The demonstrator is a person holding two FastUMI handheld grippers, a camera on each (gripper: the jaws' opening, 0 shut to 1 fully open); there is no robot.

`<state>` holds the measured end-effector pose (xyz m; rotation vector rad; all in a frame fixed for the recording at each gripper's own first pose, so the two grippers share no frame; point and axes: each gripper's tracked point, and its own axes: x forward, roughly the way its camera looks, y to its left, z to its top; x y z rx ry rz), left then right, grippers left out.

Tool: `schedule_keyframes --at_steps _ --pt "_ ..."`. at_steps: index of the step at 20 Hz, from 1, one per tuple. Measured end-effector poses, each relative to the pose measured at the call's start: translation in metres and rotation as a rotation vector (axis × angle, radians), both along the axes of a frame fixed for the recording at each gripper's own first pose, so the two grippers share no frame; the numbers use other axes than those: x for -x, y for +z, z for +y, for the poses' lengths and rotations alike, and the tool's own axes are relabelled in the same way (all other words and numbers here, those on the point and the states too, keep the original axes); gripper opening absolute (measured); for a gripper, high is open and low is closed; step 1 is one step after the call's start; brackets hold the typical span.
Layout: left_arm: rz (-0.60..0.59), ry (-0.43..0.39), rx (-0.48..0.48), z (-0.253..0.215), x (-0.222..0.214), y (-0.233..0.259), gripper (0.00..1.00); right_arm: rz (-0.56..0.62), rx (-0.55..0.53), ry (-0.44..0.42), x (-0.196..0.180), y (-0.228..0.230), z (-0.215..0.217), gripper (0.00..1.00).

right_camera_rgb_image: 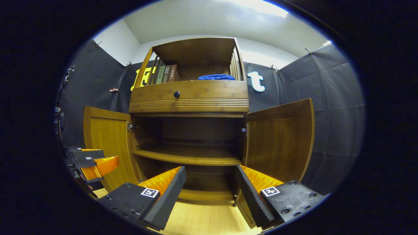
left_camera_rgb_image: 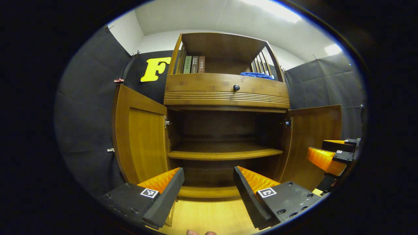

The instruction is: Open the right door of the double-door shoe cabinet with the right hand, and open the left door with the left hand.

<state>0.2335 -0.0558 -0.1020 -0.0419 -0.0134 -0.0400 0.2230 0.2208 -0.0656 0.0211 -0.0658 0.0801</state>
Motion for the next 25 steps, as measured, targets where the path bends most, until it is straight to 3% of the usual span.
schedule_keyframes --at_steps 4,6,7,25 --pt "0.002 -0.002 0.002 -0.0008 0.0001 -0.0010 0.94 0.004 0.002 0.003 -0.0018 -0.0019 0.0005 1.00" --pt "-0.003 -0.002 0.001 -0.0010 -0.0002 0.0001 0.92 0.006 0.004 0.002 -0.0026 -0.0030 0.0000 1.00" --pt "-0.006 -0.002 0.002 -0.0008 -0.0004 0.0004 0.92 0.006 0.002 0.001 -0.0029 -0.0030 0.0002 0.95" --pt "0.008 -0.009 -0.002 -0.0019 -0.0008 -0.0008 0.92 0.003 0.002 -0.008 -0.0037 -0.0023 0.0021 0.95"
